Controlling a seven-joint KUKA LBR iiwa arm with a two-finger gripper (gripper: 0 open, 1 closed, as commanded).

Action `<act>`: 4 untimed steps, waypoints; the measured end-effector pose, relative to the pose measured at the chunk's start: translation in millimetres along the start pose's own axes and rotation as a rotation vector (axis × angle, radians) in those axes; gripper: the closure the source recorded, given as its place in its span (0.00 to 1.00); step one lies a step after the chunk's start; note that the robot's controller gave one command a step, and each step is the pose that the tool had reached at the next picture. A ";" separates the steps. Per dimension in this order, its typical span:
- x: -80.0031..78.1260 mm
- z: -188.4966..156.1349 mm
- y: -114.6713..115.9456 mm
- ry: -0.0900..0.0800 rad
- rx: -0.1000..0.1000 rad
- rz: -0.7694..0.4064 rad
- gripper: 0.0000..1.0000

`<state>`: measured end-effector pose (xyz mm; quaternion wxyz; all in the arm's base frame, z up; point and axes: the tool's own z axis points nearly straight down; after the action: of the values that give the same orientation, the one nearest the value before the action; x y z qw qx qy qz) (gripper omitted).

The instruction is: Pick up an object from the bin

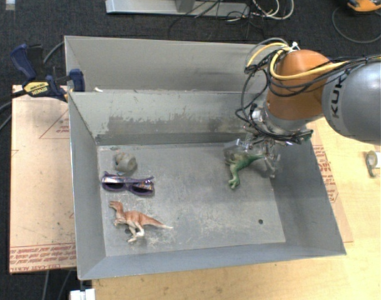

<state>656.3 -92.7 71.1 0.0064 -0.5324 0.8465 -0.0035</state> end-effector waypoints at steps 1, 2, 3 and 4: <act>-30.3 0.9 17.3 0.000 -0.010 0.396 1.00; -30.1 0.9 17.2 0.000 -0.009 0.396 1.00; -29.9 -1.8 18.0 0.001 -0.011 0.396 1.00; -29.8 -15.7 18.9 0.002 -0.014 0.396 1.00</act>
Offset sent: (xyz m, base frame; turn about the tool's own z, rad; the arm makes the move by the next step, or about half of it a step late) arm 0.0000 0.0000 0.0000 0.0000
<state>652.0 -57.8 86.8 0.0022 -0.3557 0.9346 0.0031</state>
